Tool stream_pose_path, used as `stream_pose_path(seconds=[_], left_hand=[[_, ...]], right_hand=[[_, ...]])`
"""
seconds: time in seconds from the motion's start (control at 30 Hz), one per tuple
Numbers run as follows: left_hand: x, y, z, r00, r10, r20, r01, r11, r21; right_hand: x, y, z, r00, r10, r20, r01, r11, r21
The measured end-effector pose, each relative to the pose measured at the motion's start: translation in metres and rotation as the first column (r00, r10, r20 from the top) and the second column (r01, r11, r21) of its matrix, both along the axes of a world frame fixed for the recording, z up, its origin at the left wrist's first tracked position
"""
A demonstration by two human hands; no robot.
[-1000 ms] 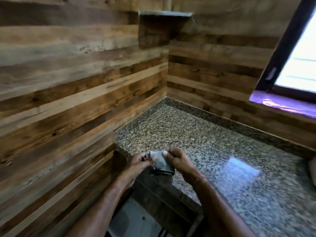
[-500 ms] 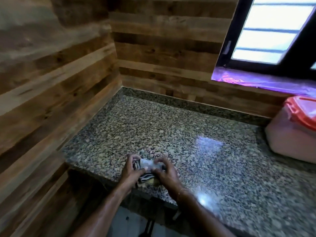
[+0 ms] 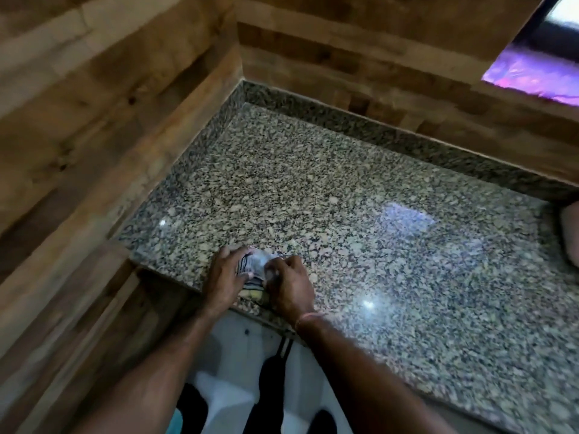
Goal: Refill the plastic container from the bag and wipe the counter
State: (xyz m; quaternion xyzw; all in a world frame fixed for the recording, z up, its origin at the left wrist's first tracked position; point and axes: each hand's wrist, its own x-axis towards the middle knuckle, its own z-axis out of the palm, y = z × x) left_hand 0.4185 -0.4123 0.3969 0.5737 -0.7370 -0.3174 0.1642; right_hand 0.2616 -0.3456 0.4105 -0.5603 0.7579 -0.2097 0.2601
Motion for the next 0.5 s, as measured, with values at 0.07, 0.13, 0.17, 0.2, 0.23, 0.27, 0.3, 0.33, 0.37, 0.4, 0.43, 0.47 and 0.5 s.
stream_pose_path(seconds=[0.07,0.13,0.17,0.2,0.23,0.27,0.3,0.33,0.37,0.4,0.43,0.47,0.5], left_hand=[[0.002,0.001,-0.002,0.998,-0.022,0.057,0.023,1.000,-0.014],[0.004,0.000,-0.003,0.995,-0.042,0.085,0.044,0.999,-0.022],[0.007,-0.001,-0.005,0.995,-0.052,0.088,0.055,0.998,-0.030],[0.008,0.000,-0.003,0.993,-0.056,0.102,0.059,0.998,-0.029],[0.009,-0.001,-0.003,0.993,-0.054,0.107,0.059,0.997,-0.043],[0.008,0.000,0.001,0.991,-0.042,0.125,0.049,0.997,-0.056],[0.005,0.000,0.002,0.989,-0.030,0.143,0.042,0.996,-0.079],[0.001,0.002,0.009,0.986,-0.013,0.166,0.033,0.992,-0.119],[-0.005,0.004,0.013,0.985,0.004,0.173,0.025,0.986,-0.163],[-0.013,0.008,0.020,0.985,0.013,0.175,0.022,0.981,-0.195],[-0.021,0.012,0.026,0.987,0.006,0.159,0.030,0.975,-0.220],[-0.031,0.017,0.034,0.990,0.001,0.142,0.035,0.968,-0.247],[-0.043,0.026,0.041,0.991,-0.021,0.133,0.057,0.961,-0.270]], right_hand=[[0.003,0.002,-0.005,0.997,0.034,-0.074,-0.036,0.999,-0.024],[0.000,0.002,-0.008,0.997,0.041,-0.063,-0.043,0.998,-0.039],[-0.002,0.002,-0.011,0.997,0.047,-0.053,-0.050,0.998,-0.050],[-0.006,0.003,-0.008,0.998,0.051,-0.042,-0.053,0.997,-0.052],[-0.010,0.004,-0.009,0.999,0.038,-0.014,-0.039,0.997,-0.066],[-0.017,0.006,-0.007,0.999,0.004,0.036,-0.002,0.998,-0.058],[-0.024,0.009,-0.006,0.997,-0.027,0.067,0.031,0.998,-0.058],[-0.030,0.015,0.002,0.997,-0.044,0.061,0.049,0.996,-0.078],[-0.039,0.021,0.004,0.998,-0.051,0.034,0.054,0.994,-0.100],[-0.049,0.028,0.008,0.998,-0.057,0.017,0.058,0.991,-0.117],[-0.060,0.036,0.012,0.997,-0.072,0.010,0.073,0.986,-0.149],[-0.071,0.044,0.022,0.995,-0.099,0.000,0.098,0.981,-0.170],[-0.084,0.057,0.028,0.991,-0.136,0.005,0.134,0.971,-0.199]])
